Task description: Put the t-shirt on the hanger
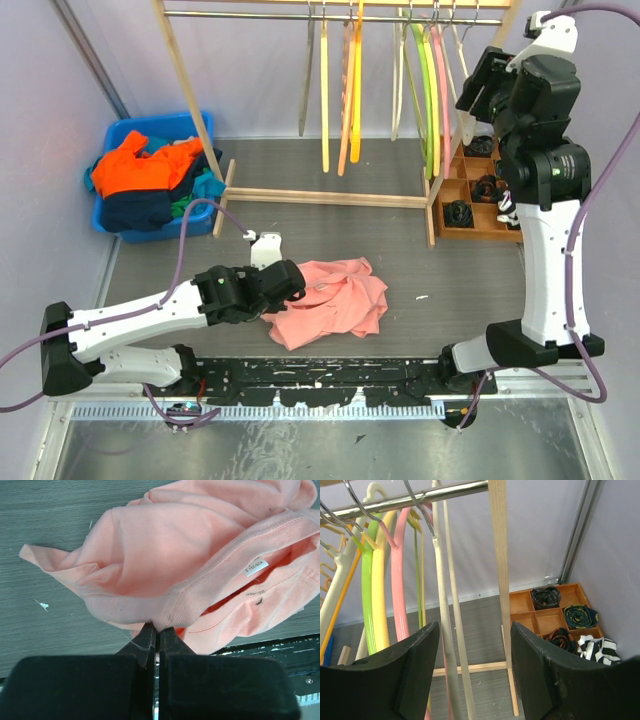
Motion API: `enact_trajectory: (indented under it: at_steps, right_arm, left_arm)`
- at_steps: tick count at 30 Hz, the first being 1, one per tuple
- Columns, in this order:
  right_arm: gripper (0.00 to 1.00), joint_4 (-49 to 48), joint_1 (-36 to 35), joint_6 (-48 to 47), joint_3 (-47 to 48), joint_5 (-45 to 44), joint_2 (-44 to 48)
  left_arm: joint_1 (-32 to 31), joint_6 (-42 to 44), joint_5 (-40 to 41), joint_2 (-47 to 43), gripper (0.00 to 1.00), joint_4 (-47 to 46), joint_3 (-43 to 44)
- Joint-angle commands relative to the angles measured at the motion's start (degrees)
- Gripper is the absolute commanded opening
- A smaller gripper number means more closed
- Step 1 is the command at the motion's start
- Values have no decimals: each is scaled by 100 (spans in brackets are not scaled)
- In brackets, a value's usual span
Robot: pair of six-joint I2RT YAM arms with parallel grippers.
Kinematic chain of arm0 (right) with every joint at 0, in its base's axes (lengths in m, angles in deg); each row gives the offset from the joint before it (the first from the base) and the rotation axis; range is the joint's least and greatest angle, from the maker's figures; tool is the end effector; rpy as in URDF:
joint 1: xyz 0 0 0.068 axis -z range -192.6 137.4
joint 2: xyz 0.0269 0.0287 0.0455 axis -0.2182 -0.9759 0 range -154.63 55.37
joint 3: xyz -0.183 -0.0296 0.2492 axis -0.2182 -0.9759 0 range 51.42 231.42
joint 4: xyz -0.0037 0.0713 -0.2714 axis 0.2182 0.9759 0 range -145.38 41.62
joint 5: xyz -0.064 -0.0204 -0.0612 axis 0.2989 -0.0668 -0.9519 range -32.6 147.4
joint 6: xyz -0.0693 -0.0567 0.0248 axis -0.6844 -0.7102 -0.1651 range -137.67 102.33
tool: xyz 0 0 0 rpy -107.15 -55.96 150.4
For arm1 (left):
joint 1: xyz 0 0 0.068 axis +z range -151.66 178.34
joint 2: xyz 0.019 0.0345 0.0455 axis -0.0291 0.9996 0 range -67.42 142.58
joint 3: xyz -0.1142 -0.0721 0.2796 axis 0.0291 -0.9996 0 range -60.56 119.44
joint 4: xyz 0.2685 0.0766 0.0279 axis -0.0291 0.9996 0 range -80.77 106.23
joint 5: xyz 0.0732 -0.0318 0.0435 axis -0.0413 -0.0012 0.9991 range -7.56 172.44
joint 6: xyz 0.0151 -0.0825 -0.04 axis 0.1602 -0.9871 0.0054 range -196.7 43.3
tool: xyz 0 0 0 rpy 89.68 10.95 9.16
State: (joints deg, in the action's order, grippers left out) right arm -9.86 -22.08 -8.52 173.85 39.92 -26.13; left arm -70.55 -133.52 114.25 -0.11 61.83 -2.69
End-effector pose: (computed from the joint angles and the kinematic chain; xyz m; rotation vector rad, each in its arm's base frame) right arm 0.2897 0.0228 0.6199 0.2267 1.6314 -0.0036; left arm 0.1286 -0.2106 0.2804 0.0838 2.4307 -0.2218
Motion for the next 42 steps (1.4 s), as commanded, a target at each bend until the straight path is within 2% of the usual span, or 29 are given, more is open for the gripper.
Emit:
enact_trajectory:
  at_steps: [1,7,15,24,36,42]
  right_arm:
    - [64,-100,92,81,18,439,-155]
    - [61,-80,169,61,78,539,-331]
    - [45,-8,183,61,390,690,-589]
    - [35,-3,192,18,508,638,-622]
    - [14,-146,192,2,637,639,-631]
    - [10,-226,196,41,785,764,-632]
  left_arm:
    - [-3,9,27,-32,0,-71,-63]
    - [-5,-18,27,0,0,-78,-73]
    - [6,-57,103,-131,0,-1,-108]
    - [45,-82,123,-261,0,17,-204]
    - [42,-175,145,-487,0,70,-377]
    - [39,-185,180,-517,0,100,-381]
